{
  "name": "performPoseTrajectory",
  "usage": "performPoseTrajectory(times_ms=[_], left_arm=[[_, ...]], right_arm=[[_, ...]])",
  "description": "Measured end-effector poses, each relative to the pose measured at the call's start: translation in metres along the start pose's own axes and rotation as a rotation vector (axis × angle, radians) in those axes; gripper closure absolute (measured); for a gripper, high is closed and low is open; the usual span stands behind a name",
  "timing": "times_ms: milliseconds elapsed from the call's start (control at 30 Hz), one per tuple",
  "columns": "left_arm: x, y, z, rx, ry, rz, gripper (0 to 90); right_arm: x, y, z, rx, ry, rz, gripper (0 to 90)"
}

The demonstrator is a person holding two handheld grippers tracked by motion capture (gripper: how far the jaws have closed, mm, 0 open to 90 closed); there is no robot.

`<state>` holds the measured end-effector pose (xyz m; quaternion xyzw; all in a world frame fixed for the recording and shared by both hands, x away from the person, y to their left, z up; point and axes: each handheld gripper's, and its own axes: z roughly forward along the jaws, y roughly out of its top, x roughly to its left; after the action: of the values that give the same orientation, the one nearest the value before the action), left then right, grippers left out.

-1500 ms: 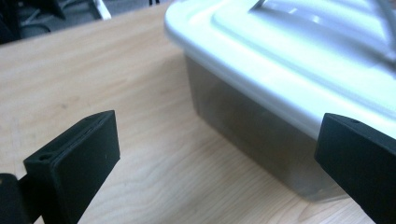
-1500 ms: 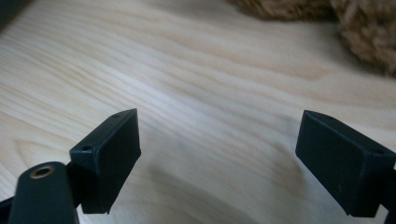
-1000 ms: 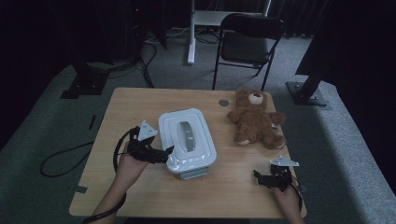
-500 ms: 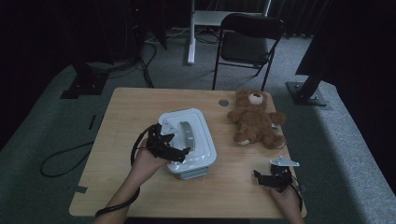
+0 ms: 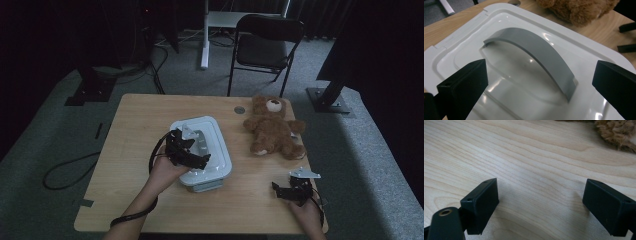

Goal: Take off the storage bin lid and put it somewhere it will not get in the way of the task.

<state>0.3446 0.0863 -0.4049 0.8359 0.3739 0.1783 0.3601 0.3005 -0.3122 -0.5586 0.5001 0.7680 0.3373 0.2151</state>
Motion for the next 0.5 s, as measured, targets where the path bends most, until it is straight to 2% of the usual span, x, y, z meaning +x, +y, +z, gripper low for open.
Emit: performPoseTrajectory(times_ms=[67,167,267,333,500], left_arm=[[0.001,0.002,0.005,-0.001,-0.003,-0.015,1.0],[0.002,0.005,0.012,0.001,0.015,-0.027,1.0],[0.003,0.008,0.019,0.011,0.007,-0.044,1.0],[0.003,0.010,0.019,0.000,0.014,-0.053,1.0],[0.001,0.012,0.022,0.022,0.043,-0.037,1.0]], right_arm=[[0.000,0.000,0.000,-0.001,-0.001,0.001,12.5],[0.000,0.000,0.000,0.000,-0.005,0.004,12.5],[0.000,0.000,0.000,0.000,-0.005,0.004,12.6],[0.000,0.000,0.000,0.000,-0.005,0.004,12.5],[0.000,0.000,0.000,0.000,-0.006,0.005,12.6]])
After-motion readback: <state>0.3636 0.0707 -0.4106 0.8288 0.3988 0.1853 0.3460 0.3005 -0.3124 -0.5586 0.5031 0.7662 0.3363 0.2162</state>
